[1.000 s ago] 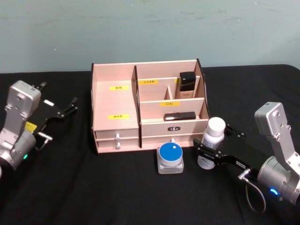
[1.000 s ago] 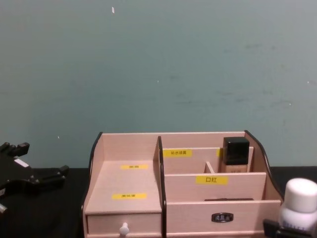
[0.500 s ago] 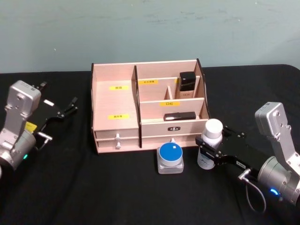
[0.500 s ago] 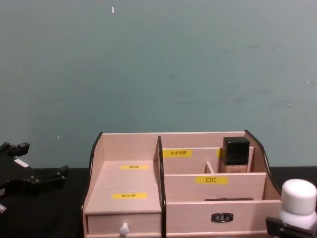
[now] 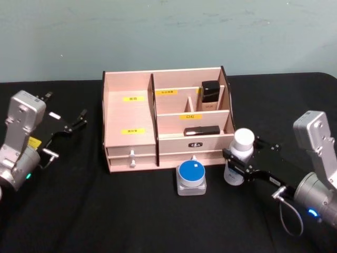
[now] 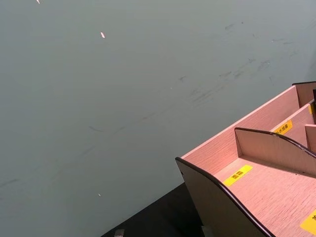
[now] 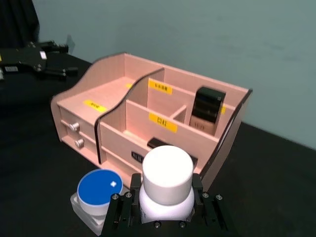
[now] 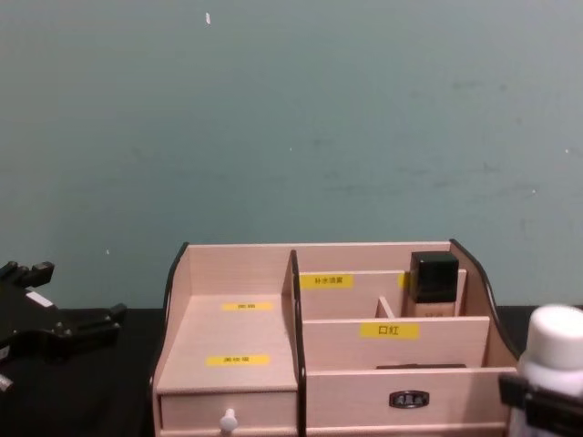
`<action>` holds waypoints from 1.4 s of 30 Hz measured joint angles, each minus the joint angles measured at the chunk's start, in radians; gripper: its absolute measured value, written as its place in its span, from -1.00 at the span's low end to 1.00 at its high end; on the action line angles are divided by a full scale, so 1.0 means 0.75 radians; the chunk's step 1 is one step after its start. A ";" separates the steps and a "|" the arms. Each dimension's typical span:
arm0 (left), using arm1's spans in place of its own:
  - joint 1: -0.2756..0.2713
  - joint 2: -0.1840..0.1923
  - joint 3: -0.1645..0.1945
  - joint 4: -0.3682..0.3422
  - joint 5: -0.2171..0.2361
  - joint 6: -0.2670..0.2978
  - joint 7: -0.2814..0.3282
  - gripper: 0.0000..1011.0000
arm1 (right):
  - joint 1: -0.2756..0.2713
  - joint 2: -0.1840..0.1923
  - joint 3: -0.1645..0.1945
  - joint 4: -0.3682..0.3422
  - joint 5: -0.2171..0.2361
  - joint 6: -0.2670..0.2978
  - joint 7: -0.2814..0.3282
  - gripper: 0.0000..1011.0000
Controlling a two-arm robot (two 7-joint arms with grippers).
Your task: Pick up the facial cleanser and watermelon frost from the table and place them into the tiered storage box.
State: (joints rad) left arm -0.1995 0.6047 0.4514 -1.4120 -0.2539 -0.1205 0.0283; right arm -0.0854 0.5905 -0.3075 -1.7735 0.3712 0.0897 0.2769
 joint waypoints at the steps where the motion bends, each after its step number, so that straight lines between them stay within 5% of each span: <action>1: 0.000 0.000 0.000 0.000 0.000 0.000 0.000 1.00 | -0.003 0.002 0.006 -0.010 -0.002 -0.001 0.003 0.19; 13: 0.000 0.000 0.000 0.000 0.000 0.000 0.000 1.00 | -0.040 0.020 0.090 -0.202 -0.011 -0.011 0.052 0.19; 23: 0.000 0.000 0.000 0.000 0.000 0.000 0.000 1.00 | 0.008 -0.006 0.082 -0.291 -0.042 0.016 0.099 0.19; 33: 0.000 0.000 0.000 0.000 0.000 0.000 0.000 1.00 | 0.133 -0.067 0.018 -0.242 -0.073 0.053 0.124 0.19; 42: 0.000 0.000 0.000 0.000 0.000 0.000 0.000 1.00 | 0.293 -0.147 -0.059 -0.092 -0.115 0.081 0.135 0.19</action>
State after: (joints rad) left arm -0.1995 0.6047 0.4514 -1.4120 -0.2539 -0.1206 0.0283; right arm 0.1346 0.4800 -0.3521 -1.8429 0.2847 0.1502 0.3784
